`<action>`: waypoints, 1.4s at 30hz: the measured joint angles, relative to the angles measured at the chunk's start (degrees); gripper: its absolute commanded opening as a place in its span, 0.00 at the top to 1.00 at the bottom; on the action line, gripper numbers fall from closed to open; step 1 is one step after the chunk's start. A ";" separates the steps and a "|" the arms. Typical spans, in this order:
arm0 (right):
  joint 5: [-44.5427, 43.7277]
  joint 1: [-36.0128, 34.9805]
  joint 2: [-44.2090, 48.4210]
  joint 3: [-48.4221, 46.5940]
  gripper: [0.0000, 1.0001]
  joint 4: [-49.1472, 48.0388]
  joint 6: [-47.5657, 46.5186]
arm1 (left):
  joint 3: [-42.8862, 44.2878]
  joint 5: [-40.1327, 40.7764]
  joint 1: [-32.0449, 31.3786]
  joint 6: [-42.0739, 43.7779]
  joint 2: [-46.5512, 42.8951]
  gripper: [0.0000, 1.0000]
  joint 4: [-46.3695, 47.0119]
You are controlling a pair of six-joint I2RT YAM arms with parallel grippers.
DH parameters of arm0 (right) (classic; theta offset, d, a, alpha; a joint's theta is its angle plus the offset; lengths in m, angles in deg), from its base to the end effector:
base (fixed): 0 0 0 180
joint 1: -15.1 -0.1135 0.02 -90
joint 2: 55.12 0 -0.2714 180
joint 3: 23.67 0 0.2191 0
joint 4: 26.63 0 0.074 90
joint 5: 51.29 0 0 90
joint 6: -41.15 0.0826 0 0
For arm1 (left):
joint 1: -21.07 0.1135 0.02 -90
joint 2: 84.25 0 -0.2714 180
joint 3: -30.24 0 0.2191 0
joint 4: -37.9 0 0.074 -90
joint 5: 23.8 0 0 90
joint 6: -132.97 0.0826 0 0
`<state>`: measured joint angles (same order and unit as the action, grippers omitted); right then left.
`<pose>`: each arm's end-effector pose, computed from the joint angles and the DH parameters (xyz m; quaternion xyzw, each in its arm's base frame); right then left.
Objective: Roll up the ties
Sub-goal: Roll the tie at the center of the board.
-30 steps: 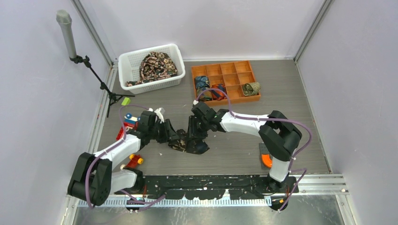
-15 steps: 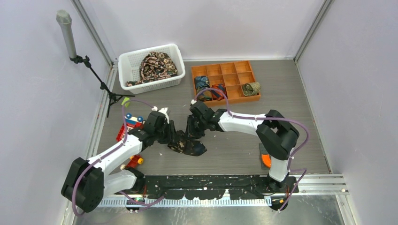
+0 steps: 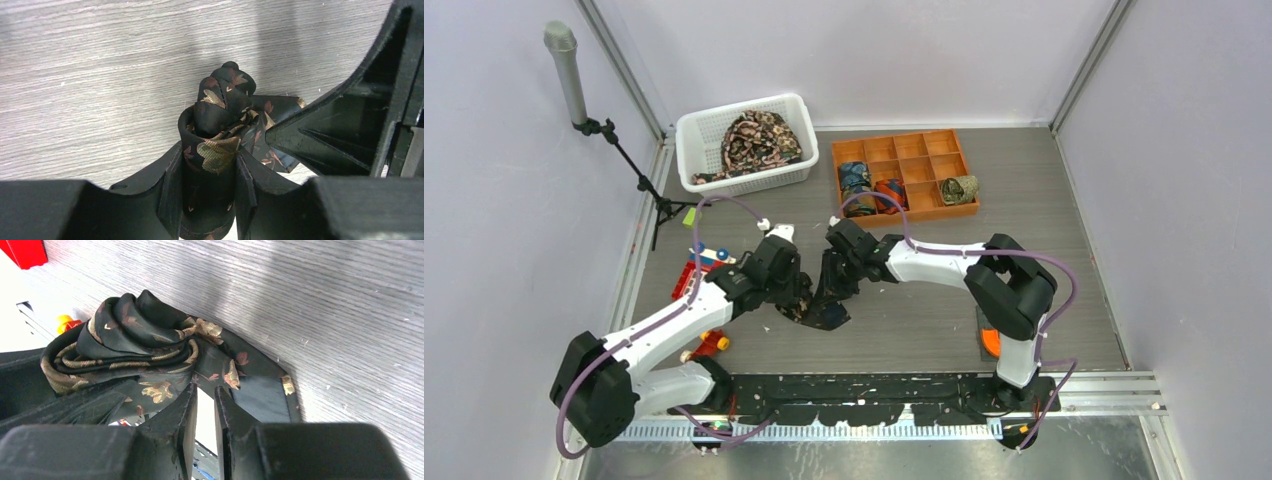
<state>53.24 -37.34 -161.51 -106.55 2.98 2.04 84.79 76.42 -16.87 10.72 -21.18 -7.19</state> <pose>0.2212 0.3217 0.1633 -0.0527 0.9404 0.3205 0.1005 0.1714 -0.1150 0.1980 0.0192 0.9464 -0.1096 0.3031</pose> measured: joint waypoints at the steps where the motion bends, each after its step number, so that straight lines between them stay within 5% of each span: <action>1: -0.07 0.20 0.00 0.02 0.76 0.02 0.00 | 0.72 1.55 -1.11 0.04 0.50 0.63 -0.76; 20: -1.68 12.39 9.42 9.05 0.77 2.08 -2.54 | 13.64 25.29 -19.26 -2.38 16.37 0.63 -13.05; 42: -1.73 18.18 14.10 13.33 0.78 3.72 -4.70 | 24.26 37.03 -33.35 -8.63 36.20 0.61 -20.72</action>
<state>51.51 -19.16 -147.41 -93.21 6.70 -2.66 109.05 113.44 -50.22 2.09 15.02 -27.91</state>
